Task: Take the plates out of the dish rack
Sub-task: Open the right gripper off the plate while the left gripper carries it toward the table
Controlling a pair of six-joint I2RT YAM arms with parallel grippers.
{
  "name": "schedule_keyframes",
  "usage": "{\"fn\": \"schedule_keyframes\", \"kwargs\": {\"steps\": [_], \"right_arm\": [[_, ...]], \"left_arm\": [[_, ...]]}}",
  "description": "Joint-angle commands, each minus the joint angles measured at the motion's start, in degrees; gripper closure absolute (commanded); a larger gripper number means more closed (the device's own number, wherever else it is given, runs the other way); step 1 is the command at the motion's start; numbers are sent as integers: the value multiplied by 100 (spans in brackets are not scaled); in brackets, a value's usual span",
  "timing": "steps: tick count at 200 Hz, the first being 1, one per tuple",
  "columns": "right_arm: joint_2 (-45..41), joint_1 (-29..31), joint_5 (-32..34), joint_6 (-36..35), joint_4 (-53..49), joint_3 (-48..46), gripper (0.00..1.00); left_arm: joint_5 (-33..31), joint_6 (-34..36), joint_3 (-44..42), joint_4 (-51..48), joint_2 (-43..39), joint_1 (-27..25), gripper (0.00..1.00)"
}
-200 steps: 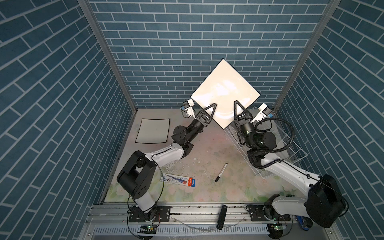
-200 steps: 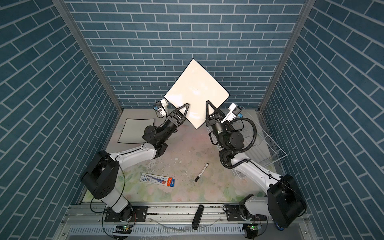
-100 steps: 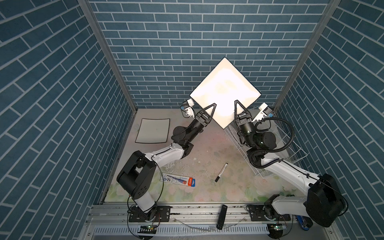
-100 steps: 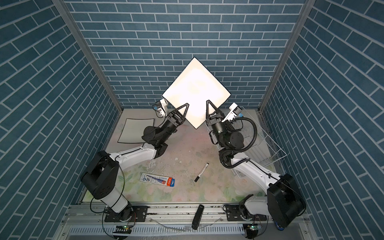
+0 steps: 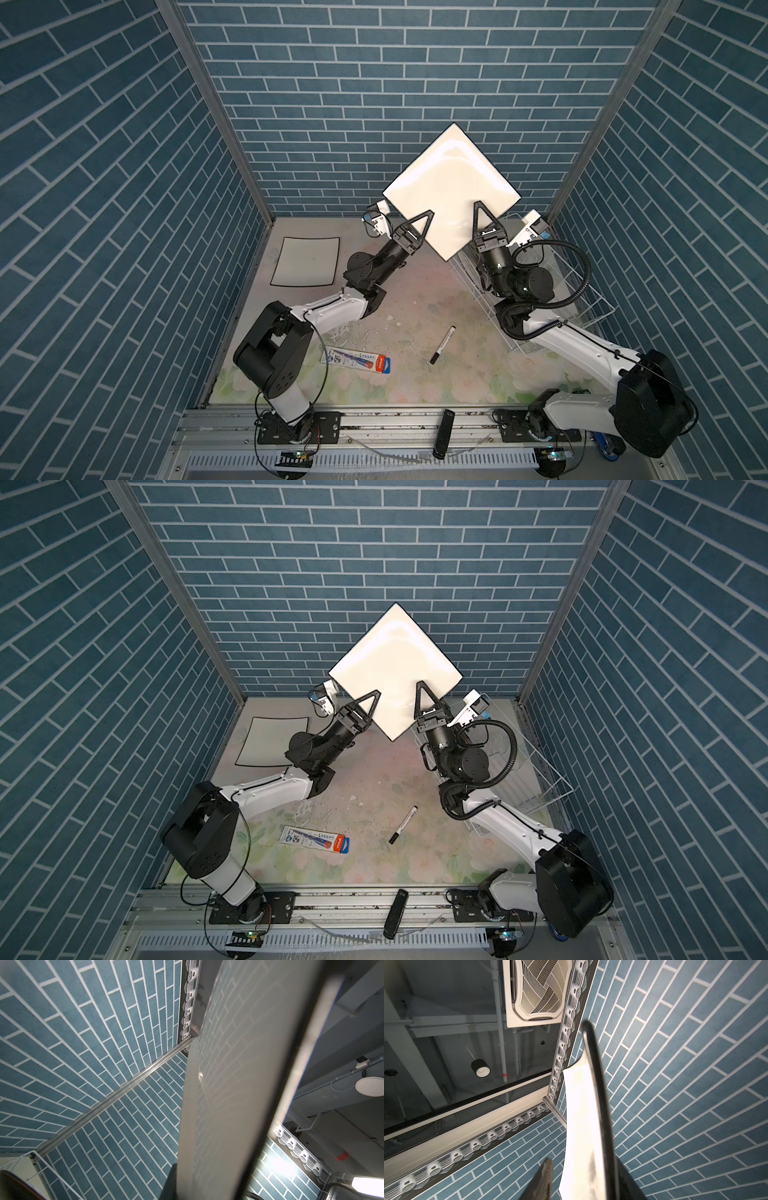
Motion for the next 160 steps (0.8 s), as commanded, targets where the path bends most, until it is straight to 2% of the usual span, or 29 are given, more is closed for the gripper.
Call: {"fn": "schedule_keyframes", "kwargs": {"steps": [1, 17, 28, 32, 69, 160], "right_arm": [[-353, 16, 90, 53, 616, -99, 47], [-409, 7, 163, 68, 584, -180, 39], [-482, 14, 290, 103, 458, -249, 5], [-512, 6, 309, 98, 400, -280, 2], [-811, -4, 570, 90, -130, -449, 1], [-1030, -2, 792, 131, -296, -752, 1]], "left_arm": [[-142, 206, -56, 242, -320, 171, 100], [-114, 206, -32, 244, -362, 192, 100], [-78, 177, 1, 242, -361, 227, 100], [-66, 144, 12, 244, -376, 251, 100], [-27, -18, 67, 242, -431, 429, 100], [-60, -45, -11, 242, -637, 607, 100]]}}
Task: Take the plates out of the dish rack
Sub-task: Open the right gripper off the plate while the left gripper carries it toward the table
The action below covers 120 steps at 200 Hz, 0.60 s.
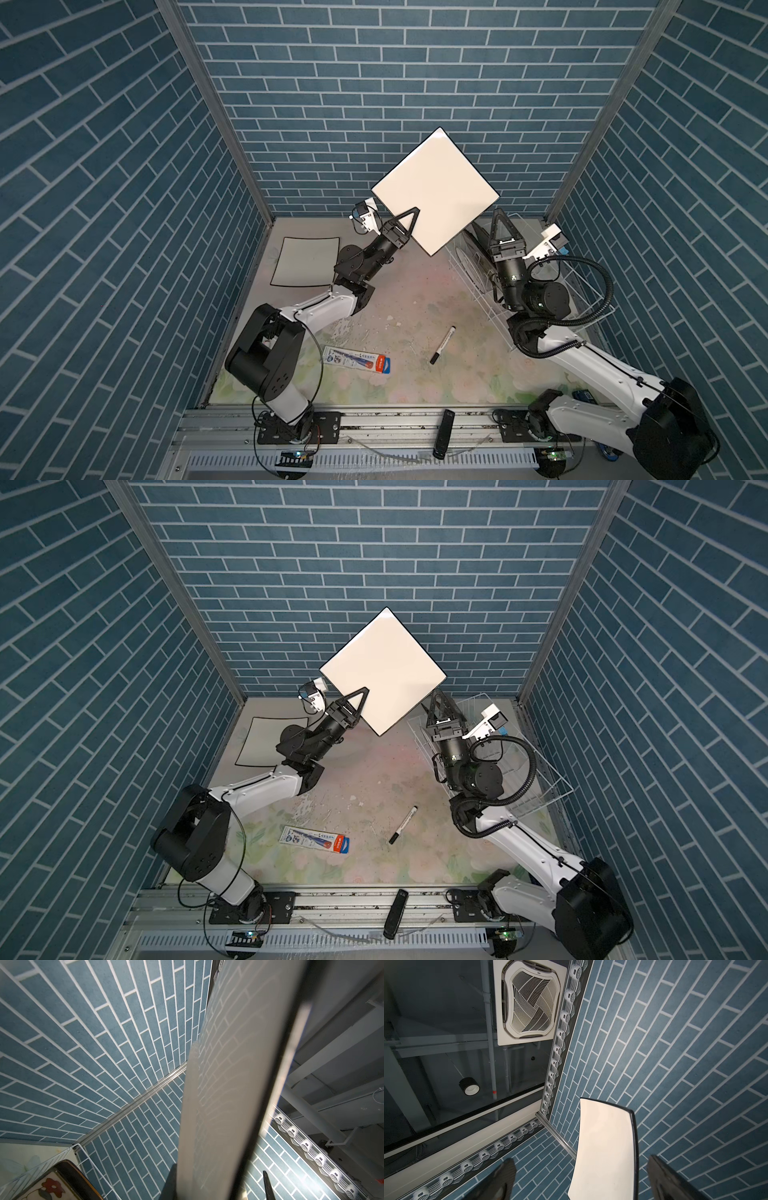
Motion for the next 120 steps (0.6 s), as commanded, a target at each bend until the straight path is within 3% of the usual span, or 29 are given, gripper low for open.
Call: {"fn": "schedule_keyframes", "kwargs": {"steps": [1, 78, 120], "right_arm": [[-101, -8, 129, 78, 82, -130, 1], [-230, -4, 51, 76, -279, -322, 1], [-141, -13, -171, 299, -723, -408, 1]], "left_arm": [[-141, 23, 102, 905, -415, 72, 100], [-383, 15, -577, 905, -918, 585, 100], [-335, -214, -1182, 905, -1234, 1175, 100]]}}
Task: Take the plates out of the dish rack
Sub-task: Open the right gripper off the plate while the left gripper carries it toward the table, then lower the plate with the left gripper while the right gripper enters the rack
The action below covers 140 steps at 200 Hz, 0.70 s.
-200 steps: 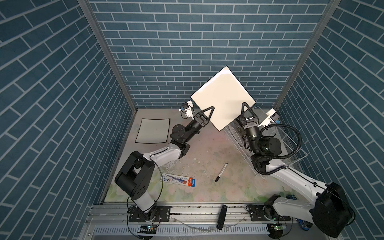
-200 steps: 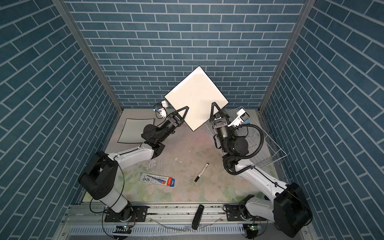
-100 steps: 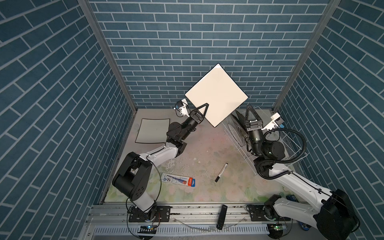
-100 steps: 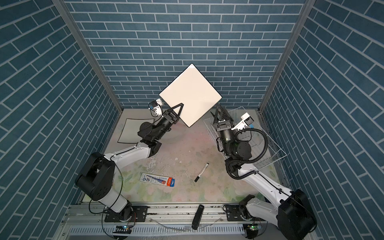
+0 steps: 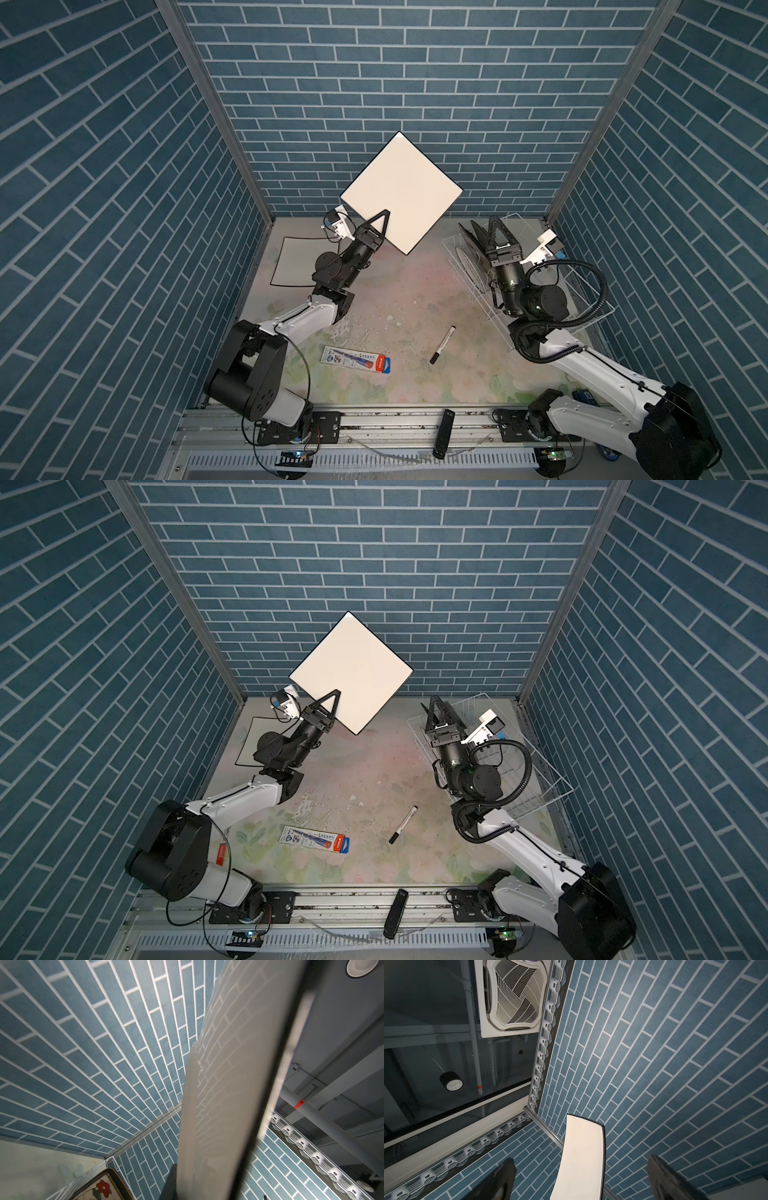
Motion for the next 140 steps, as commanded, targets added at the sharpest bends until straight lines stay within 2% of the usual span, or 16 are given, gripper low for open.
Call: {"fn": "schedule_keyframes", "kwargs": {"steps": [1, 67, 89, 140], "right_arm": [[25, -13, -203, 251, -329, -86, 1], [494, -11, -1194, 462, -1014, 47, 1], [722, 4, -1590, 461, -1535, 282, 1], [994, 109, -1850, 80, -2600, 491, 1]], "left_arm": [[-55, -198, -104, 997, -400, 372, 100], [-67, -489, -1067, 989, -911, 1454, 100], [-57, -478, -1354, 988, -992, 1754, 100], [-49, -478, -1932, 988, -1117, 2297, 100]]}}
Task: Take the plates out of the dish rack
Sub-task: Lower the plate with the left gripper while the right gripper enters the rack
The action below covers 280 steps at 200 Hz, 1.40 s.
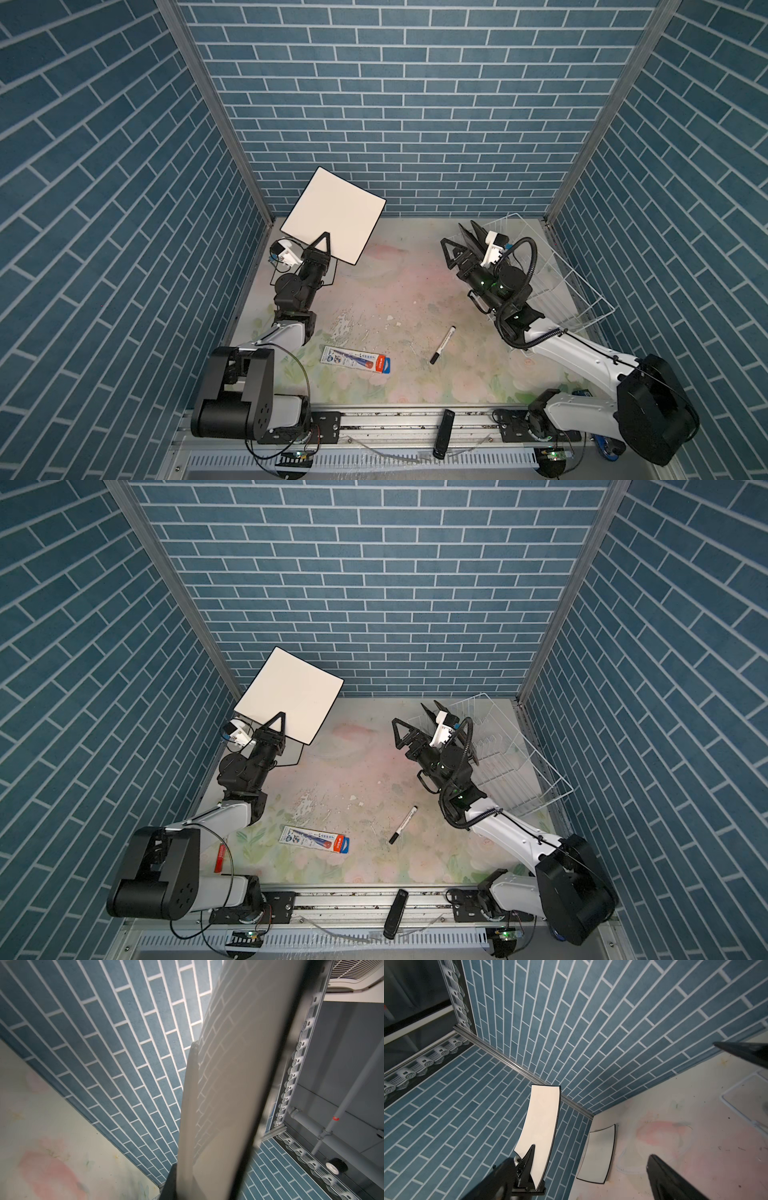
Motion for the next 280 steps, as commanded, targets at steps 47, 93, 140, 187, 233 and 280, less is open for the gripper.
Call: {"fn": "schedule_keyframes", "kwargs": {"steps": [47, 93, 140, 187, 233, 280], "right_arm": [[235, 379, -431, -643, -1281, 467, 1], [528, 615, -325, -955, -1844, 777, 1], [931, 769, -424, -1022, -1979, 1088, 1], [1297, 831, -658, -1016, -1954, 1456, 1], [1705, 836, -704, -1099, -2203, 1793, 1], [2116, 843, -874, -1127, -2296, 2106, 1]], "left_arm": [[-371, -30, -644, 1049, -464, 590, 100], [-984, -310, -947, 1051, -218, 787, 100], [-891, -434, -797, 1047, 269, 1051, 100], [-727, -505, -605, 1045, 675, 1391, 100], [-526, -645, -355, 1045, 1239, 1525, 100], [-370, -575, -64, 1046, 1606, 1614, 100]]}}
